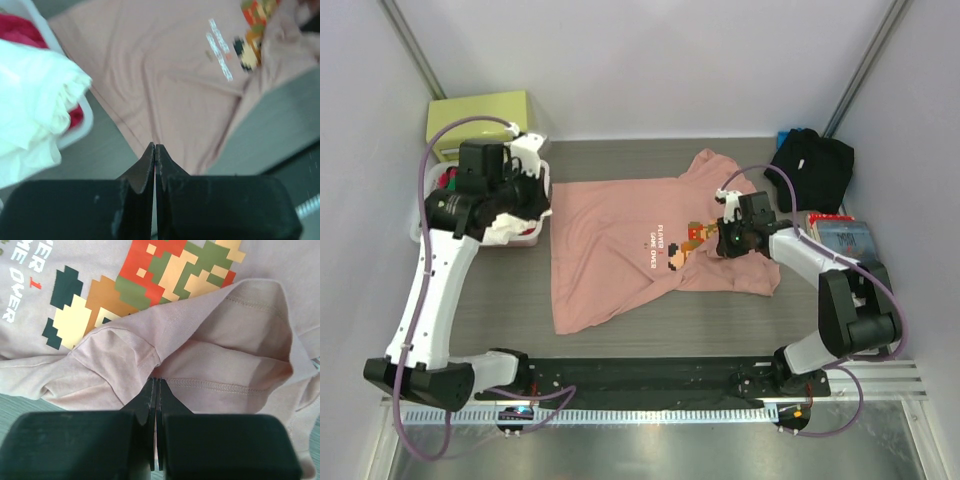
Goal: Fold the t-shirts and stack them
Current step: Fold the flattened tshirt in 1/3 of the way
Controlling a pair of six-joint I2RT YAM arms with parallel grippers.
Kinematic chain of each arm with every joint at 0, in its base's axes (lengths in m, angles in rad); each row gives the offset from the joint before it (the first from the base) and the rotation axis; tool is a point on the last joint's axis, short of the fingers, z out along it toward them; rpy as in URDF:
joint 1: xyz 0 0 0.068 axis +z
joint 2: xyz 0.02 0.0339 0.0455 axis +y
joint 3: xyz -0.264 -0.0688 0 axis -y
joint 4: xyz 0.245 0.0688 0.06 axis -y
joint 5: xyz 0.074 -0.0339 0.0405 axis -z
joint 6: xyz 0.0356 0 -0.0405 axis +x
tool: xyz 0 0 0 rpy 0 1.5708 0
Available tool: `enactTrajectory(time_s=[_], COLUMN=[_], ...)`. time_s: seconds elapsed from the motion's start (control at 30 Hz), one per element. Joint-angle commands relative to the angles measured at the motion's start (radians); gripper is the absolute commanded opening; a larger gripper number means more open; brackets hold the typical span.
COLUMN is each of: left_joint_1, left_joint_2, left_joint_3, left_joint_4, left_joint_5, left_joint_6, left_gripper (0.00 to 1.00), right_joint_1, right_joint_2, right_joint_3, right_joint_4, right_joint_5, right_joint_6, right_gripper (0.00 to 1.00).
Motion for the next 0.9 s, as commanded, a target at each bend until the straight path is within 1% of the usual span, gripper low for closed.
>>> enactTrajectory(time_s=[0.0, 0.03, 0.07, 0.17, 0.2, 0.3, 0.33, 0.37, 0.4, 0.47, 0.6, 0.73, 0.77, 0.8, 0.87], left_joint_1=[-0.003, -0.002, -0.002, 0.0, 0.001, 0.006, 0.02, 0.029, 0.038, 0.072, 0.096, 0.112, 0.124, 0.159, 0.195], left_joint_2=[0.053, 0.056, 0.058, 0.054, 0.058, 0.087, 0.122, 0.146, 0.168, 0.217, 0.223, 0.242, 0.263, 0.268, 0.289], left_joint_3=[0.029, 0.043, 0.049, 0.012, -0.008, -0.126, -0.155, -0.213, -0.23, -0.242, -0.212, -0.3, -0.327, -0.328, -0.322], left_joint_4=[-0.499, -0.547, -0.628, -0.683, -0.7, -0.701, -0.701, -0.701, -0.699, -0.699, -0.697, -0.693, -0.691, -0.69, -0.701], left_joint_5=[0.18, 0.171, 0.157, 0.071, 0.063, 0.036, 0.036, 0.061, 0.074, 0.115, 0.094, 0.025, 0.026, 0.048, 0.069], left_joint_6=[0.201, 0.25, 0.276, 0.319, 0.322, 0.307, 0.308, 0.325, 0.333, 0.363, 0.359, 0.341, 0.344, 0.36, 0.38], left_gripper=[0.0, 0.0, 0.0, 0.0, 0.0, 0.0, 0.0, 0.0, 0.0, 0.0, 0.0, 0.0, 0.0, 0.0, 0.0], right_joint_1=[0.005, 0.005, 0.003, 0.002, -0.001, -0.004, -0.004, -0.004, -0.004, -0.004, -0.006, -0.007, -0.007, -0.007, -0.007], right_joint_2=[-0.082, -0.096, -0.101, -0.105, -0.105, -0.104, -0.102, -0.099, -0.101, -0.105, -0.116, -0.102, -0.099, -0.098, -0.101], right_joint_3=[-0.008, -0.009, -0.011, -0.023, -0.027, -0.035, -0.037, -0.037, -0.037, -0.04, -0.046, -0.041, -0.038, -0.038, -0.04], right_joint_4=[0.002, 0.001, 0.002, 0.005, 0.005, 0.008, 0.01, 0.008, 0.01, 0.01, 0.011, 0.011, 0.011, 0.01, 0.01], right_joint_5=[0.0, 0.002, 0.0, -0.009, -0.009, -0.014, -0.018, -0.026, -0.027, -0.029, -0.032, -0.05, -0.057, -0.057, -0.058], right_joint_6=[-0.022, -0.024, -0.027, -0.025, -0.027, -0.033, -0.035, -0.033, -0.033, -0.035, -0.038, -0.035, -0.033, -0.033, -0.035], right_gripper=[0.01, 0.01, 0.01, 0.01, 0.01, 0.01, 0.01, 0.01, 0.01, 0.01, 0.01, 0.01, 0.01, 0.01, 0.01])
